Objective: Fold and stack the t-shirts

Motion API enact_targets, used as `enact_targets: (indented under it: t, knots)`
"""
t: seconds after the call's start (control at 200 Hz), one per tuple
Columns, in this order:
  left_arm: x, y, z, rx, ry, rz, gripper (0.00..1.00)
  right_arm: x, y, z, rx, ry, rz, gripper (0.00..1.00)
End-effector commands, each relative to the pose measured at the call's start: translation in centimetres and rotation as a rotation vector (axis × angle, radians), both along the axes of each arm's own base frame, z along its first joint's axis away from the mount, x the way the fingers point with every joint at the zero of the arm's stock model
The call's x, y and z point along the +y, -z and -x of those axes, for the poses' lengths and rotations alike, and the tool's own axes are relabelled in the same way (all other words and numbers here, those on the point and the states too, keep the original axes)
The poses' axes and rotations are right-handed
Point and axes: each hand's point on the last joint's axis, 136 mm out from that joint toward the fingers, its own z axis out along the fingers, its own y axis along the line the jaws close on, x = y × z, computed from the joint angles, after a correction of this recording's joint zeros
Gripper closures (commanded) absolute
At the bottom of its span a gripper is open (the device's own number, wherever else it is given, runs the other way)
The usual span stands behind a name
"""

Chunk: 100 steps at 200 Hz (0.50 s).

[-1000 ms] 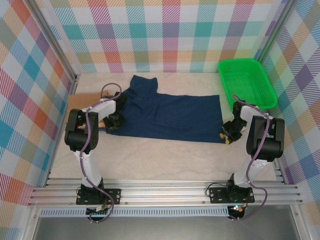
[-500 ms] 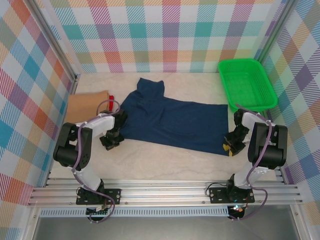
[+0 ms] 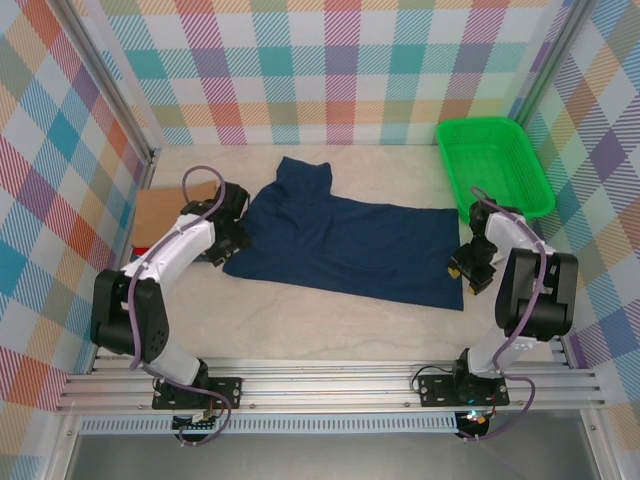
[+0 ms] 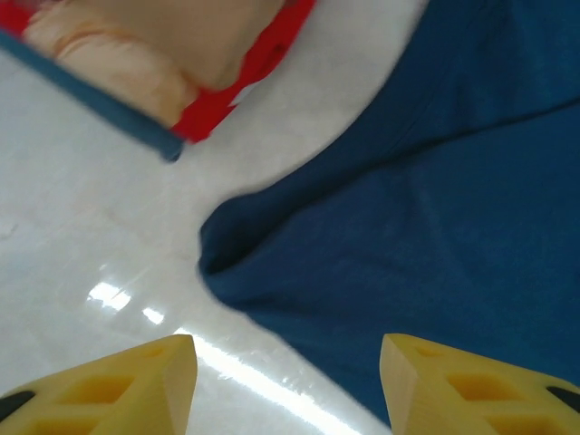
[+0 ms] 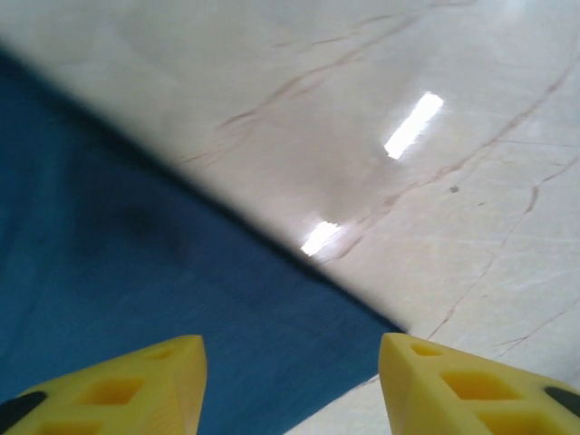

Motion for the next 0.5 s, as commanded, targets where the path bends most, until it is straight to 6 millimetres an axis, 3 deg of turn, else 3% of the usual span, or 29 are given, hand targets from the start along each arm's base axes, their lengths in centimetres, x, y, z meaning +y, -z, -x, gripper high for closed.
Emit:
enact_targets:
  t: [0.0, 0.13, 0.42, 0.455, 0.495]
  knots:
    - [0.3, 3.7, 1.0, 0.13, 0.053, 0.027, 0.46, 1.6, -1.0, -0.1, -0.033, -0.043, -0.064, 0.44]
    - [0.0, 5.9, 1.2, 0.175, 0.077, 0.045, 0.5, 2.2, -0.7, 0.5, -0.026, -0.036, -0.093, 0.43]
    - [2.5, 8.3, 1.5, 0.236, 0.068, -0.099, 0.6, 1.9, 1.3, 1.2, 0.032, -0.039, -0.084, 0.43]
    - [2.4, 8.7, 1.4, 0.232, 0.069, -0.091, 0.63, 1.9, 1.6, 1.3, 0.04, -0.036, -0.086, 0.43]
    - [2.3, 9.1, 1.3, 0.233, 0.07, -0.085, 0.75, 2.0, 2.0, 1.3, 0.051, -0.03, -0.088, 0.43]
